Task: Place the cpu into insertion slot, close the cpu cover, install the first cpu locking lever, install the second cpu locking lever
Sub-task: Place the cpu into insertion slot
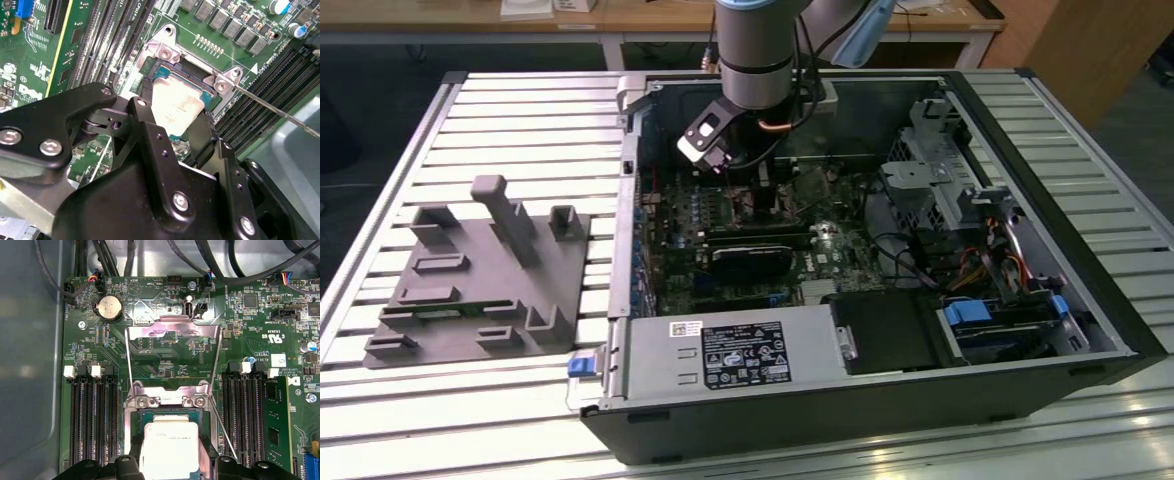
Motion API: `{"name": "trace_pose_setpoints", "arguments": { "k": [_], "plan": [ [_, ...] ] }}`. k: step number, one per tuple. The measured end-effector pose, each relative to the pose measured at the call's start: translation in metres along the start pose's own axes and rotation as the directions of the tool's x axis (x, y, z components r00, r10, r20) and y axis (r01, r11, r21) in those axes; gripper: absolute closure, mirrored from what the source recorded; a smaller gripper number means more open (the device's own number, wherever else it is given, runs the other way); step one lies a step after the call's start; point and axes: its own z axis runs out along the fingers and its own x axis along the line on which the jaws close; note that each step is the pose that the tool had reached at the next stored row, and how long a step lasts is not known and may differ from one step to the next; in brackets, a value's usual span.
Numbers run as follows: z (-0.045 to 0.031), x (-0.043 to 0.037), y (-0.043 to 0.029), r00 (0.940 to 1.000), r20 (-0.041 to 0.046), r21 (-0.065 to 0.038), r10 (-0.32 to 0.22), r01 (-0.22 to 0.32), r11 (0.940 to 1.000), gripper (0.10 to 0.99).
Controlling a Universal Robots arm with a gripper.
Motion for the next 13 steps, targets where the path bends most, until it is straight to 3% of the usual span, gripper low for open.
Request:
{"name": "trace_pose_setpoints", "arguments": {
  "k": [13],
  "plan": [
    [0.0019,-0.0001,-0.0002,1.0000,0.0005,0.000,0.000,0.000,1.0000,0.561]
  ]
}}
